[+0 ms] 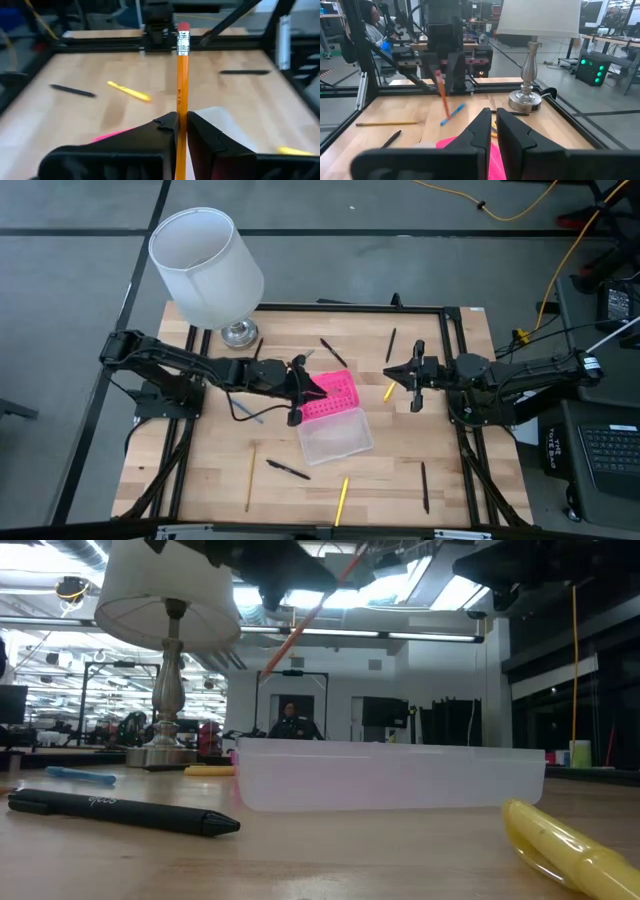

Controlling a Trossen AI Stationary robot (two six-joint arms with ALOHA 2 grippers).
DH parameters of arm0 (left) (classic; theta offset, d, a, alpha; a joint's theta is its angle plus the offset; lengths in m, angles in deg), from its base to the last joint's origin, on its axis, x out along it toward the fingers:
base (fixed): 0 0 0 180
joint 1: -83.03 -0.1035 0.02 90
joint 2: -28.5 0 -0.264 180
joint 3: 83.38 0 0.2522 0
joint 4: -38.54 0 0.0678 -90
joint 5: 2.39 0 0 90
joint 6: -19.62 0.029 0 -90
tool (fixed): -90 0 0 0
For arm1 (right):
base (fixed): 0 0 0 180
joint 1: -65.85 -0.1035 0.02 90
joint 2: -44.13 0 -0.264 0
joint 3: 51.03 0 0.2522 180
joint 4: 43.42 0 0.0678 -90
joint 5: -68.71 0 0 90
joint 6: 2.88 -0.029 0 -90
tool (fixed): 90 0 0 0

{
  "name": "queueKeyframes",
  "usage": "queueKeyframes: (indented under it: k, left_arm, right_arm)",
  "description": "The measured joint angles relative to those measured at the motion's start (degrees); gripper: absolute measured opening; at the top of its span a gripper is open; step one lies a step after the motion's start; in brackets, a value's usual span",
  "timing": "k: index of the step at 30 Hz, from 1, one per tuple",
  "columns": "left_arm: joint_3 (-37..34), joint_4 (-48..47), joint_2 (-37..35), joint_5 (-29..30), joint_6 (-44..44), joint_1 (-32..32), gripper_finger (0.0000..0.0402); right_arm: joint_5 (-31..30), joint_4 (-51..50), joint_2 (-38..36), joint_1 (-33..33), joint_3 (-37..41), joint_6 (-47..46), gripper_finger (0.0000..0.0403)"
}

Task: Pick & place school supplies into a supply box
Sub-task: Put the orange pencil into the pink supply box

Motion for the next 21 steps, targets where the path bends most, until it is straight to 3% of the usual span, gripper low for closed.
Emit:
queueKeyframes:
  k: [3, 8, 21]
  left_arm:
    - [1.89, -0.22, 2.27, -2.67, -2.31, 0.77, 0.0024]
    - [6.91, -0.52, 7.74, -2.38, -4.68, 2.01, 0.0024]
    - [25.58, -20.69, 21.13, -3.66, -10.50, 2.39, 0.0024]
  right_arm:
    - [0.00, 0.00, 0.04, 0.00, 0.00, 0.04, 0.0035]
    - [0.06, 0.02, 0.04, 0.00, 0.00, -0.04, 0.0035]
    - [0.09, 2.13, -0.02, 0.00, 0.03, 4.76, 0.0035]
